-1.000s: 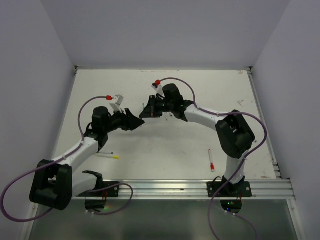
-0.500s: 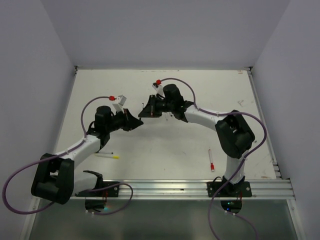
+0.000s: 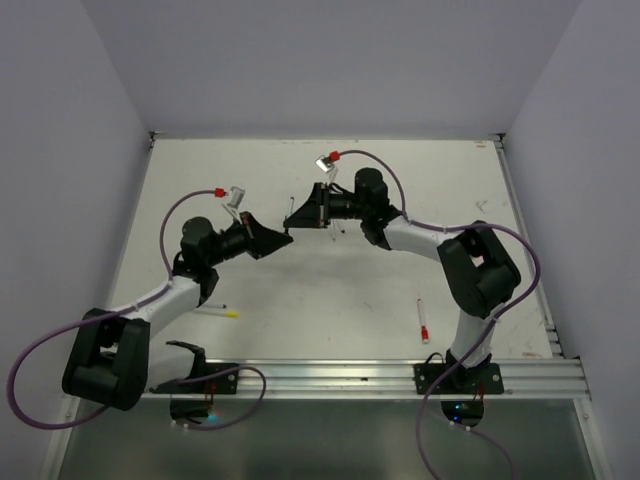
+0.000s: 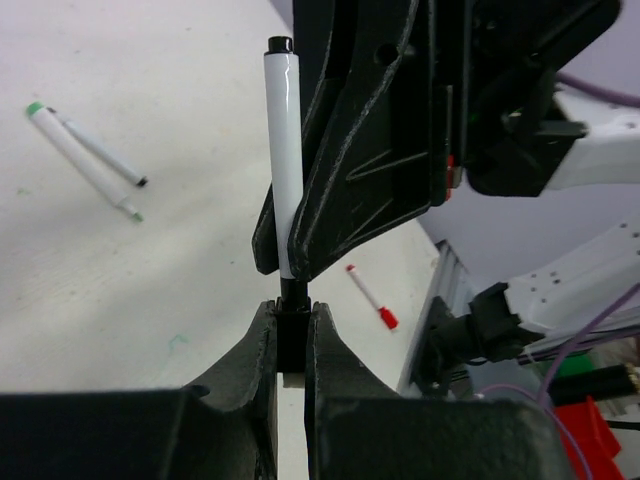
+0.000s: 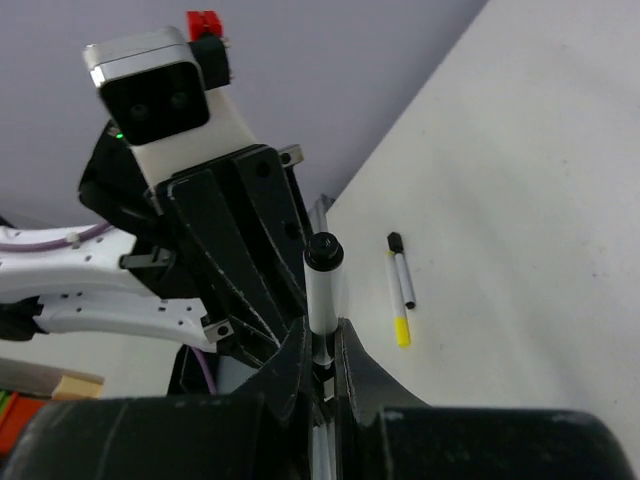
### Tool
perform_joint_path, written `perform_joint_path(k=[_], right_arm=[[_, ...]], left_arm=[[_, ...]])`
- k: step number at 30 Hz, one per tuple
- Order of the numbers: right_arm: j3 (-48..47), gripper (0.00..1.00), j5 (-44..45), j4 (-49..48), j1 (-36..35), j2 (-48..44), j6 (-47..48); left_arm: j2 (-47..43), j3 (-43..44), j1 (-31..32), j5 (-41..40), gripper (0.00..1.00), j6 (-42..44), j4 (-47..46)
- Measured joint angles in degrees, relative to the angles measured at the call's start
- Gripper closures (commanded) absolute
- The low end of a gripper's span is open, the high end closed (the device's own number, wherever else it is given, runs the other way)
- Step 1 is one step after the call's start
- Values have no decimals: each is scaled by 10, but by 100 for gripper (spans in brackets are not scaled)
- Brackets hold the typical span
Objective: Open the pen caps
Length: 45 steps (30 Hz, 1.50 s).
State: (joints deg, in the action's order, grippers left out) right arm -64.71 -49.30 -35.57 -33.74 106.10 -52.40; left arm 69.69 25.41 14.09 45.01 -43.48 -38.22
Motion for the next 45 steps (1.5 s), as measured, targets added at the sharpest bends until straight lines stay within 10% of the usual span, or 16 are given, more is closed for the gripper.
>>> perform_joint_path(k=[7, 21, 30, 38, 45], right_arm=[[14, 100, -32, -97, 7, -12, -33], [17, 100, -57, -180, 16, 2, -84], [-21, 100, 174, 136, 39, -40, 70], [-64, 100, 362, 310, 79, -46, 142], [-165, 100, 455, 490, 71, -24, 229]], left_arm=[[22, -24, -3, 31, 100, -111, -165], [36, -25, -3, 36, 100, -146, -214], [6, 29, 15, -81, 100, 20, 99], [6, 7, 27, -51, 100, 21, 82], [39, 94, 29, -241, 100, 58, 258]])
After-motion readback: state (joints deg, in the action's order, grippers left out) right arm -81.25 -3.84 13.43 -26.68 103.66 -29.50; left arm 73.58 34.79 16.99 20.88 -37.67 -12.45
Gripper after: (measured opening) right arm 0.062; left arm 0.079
